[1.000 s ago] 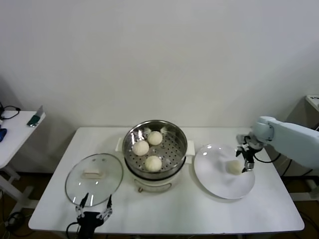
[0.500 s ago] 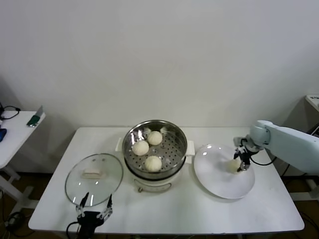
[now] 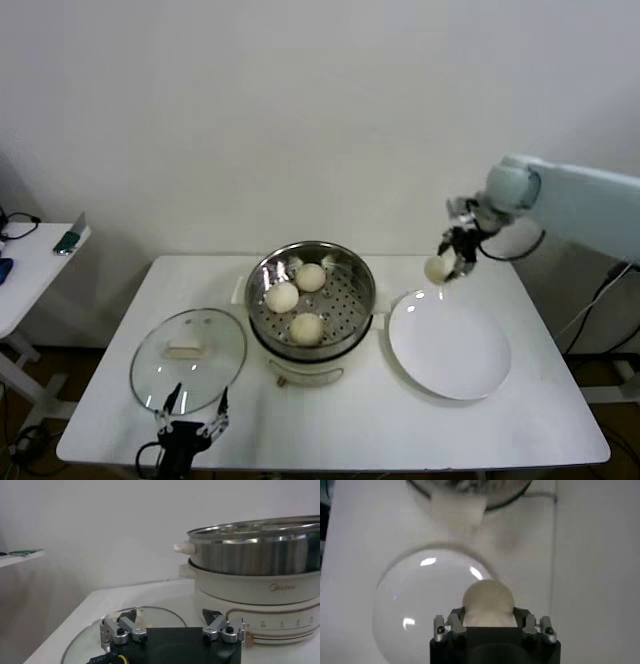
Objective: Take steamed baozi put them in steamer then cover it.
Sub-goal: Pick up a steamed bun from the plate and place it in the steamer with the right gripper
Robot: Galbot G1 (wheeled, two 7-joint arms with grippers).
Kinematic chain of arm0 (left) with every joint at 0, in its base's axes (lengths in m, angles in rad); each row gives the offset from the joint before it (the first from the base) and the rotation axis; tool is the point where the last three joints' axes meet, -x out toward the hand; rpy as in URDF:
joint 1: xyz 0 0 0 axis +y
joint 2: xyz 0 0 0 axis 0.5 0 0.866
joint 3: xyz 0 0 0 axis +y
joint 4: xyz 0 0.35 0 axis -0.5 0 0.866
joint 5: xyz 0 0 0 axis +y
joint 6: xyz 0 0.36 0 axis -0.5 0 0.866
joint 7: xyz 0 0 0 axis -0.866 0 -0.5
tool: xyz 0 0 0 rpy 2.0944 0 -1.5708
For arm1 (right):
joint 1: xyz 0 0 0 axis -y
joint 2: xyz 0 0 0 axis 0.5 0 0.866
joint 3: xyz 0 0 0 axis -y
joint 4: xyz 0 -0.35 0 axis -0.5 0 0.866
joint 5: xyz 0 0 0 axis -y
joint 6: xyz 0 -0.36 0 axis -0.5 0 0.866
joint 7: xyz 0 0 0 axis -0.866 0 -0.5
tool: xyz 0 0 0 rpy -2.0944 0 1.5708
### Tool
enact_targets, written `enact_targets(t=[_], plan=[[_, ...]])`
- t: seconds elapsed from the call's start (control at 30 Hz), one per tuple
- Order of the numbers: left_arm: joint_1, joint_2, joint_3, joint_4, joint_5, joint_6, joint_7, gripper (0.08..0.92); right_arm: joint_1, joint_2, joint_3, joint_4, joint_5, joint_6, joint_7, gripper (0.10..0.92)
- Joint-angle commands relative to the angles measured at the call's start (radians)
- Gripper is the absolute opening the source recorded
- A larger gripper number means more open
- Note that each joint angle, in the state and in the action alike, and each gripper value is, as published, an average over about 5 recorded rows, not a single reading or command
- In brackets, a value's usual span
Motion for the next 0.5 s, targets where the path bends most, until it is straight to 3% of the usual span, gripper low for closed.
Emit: enact_targets(t=[0.03,0.5], plan=[[0.001,0.001,0.002,-0.003,0.000,0.001,0.000,0.823,0.263,0.207,-0.055,0.226,0.304,-0.098,0.045,0.660],[0.015,0.003,-0.011,-0.036,-0.010,0.009,0.001,0.823,-0.081,0.389,-0.012,0.078,0.122,-0.148,0.156,0.662]])
